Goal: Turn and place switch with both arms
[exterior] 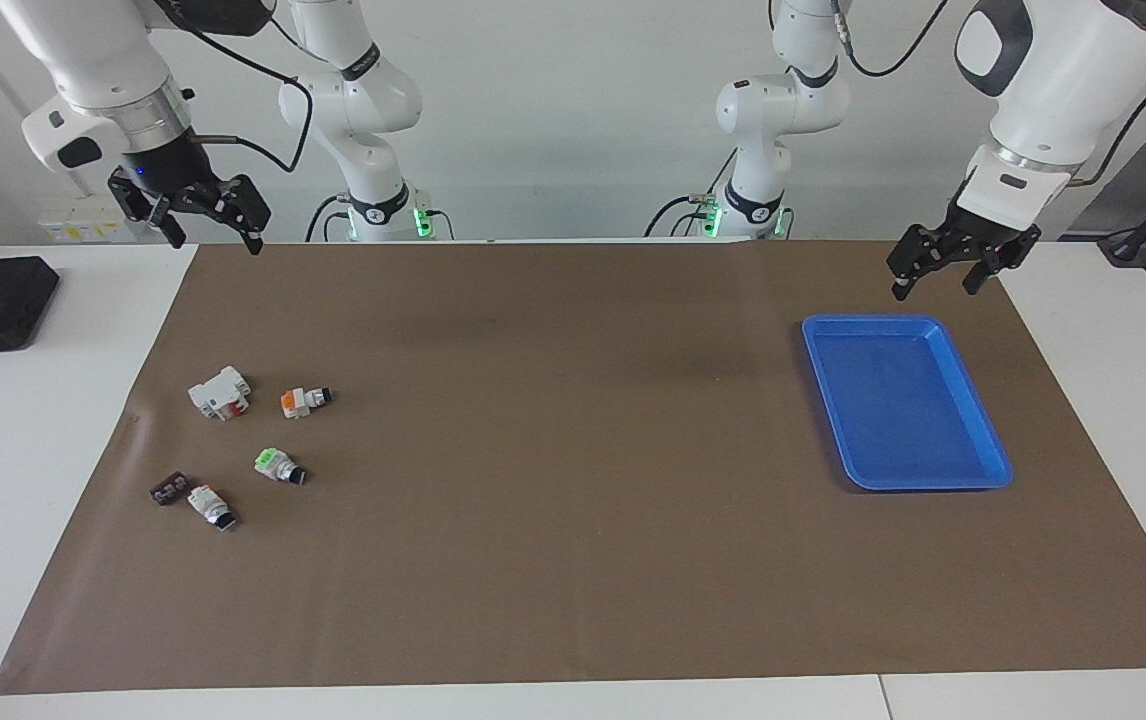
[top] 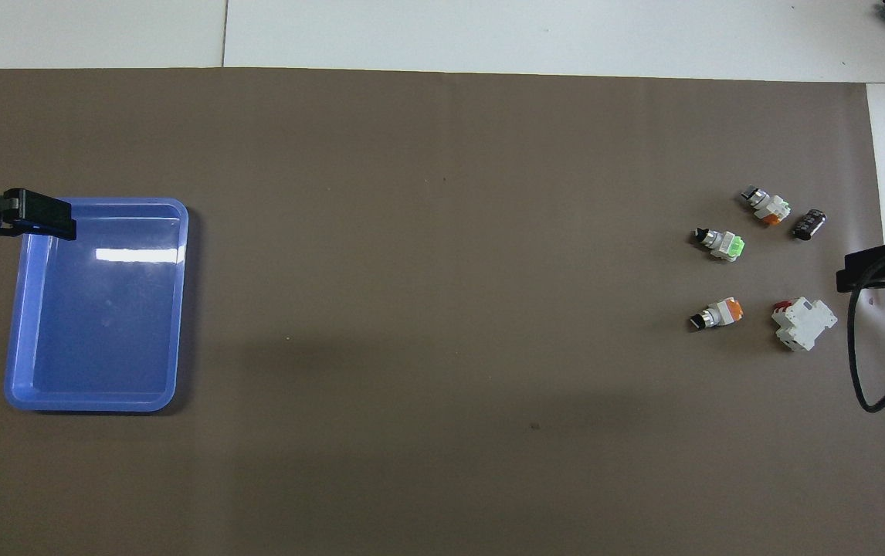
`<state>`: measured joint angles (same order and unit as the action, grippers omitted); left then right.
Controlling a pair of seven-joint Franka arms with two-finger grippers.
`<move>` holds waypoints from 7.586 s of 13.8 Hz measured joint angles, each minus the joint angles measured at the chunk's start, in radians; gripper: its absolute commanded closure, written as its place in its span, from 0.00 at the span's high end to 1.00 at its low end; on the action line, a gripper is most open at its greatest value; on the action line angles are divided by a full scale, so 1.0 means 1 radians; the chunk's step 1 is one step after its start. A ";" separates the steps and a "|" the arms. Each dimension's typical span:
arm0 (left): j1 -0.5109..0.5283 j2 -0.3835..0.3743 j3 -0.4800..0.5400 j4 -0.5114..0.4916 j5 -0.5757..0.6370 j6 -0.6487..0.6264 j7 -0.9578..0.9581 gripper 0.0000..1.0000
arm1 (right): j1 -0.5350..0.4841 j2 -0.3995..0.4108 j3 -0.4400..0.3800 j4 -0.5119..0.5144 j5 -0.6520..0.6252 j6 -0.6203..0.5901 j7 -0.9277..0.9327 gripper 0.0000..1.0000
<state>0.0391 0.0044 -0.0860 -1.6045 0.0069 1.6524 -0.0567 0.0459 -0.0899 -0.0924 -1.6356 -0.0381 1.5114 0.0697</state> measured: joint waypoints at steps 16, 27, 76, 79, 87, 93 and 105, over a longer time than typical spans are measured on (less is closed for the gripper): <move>-0.001 -0.002 -0.004 -0.008 0.000 -0.008 0.000 1.00 | 0.000 0.000 0.000 -0.005 0.012 -0.002 0.000 1.00; 0.028 -0.008 0.002 -0.017 0.000 -0.008 0.000 1.00 | -0.001 0.000 -0.002 -0.010 0.014 0.005 -0.116 1.00; 0.032 -0.022 -0.027 0.010 -0.001 -0.025 0.036 1.00 | -0.125 0.228 0.004 -0.538 0.426 0.676 -2.094 0.00; 0.033 -0.022 -0.021 0.009 -0.016 -0.025 0.036 1.00 | -0.041 0.193 0.006 -0.432 0.423 0.546 -1.968 0.00; 0.086 -0.025 -0.001 -0.028 -0.281 -0.020 0.033 0.83 | 0.273 0.167 0.025 -0.222 0.421 0.438 -1.530 0.00; 0.087 -0.080 0.000 -0.200 -0.572 0.100 -0.032 0.59 | 0.318 0.168 0.049 -0.206 0.596 0.483 -1.476 0.00; -0.059 -0.117 -0.031 -0.414 -1.012 0.259 -0.238 0.41 | 0.443 0.176 0.175 -0.233 0.614 0.729 -1.264 0.00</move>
<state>-0.0202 -0.1124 -0.1172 -2.0183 -1.0052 1.9114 -0.2949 0.4884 0.0865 0.0827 -1.8684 0.5756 2.2408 -1.1940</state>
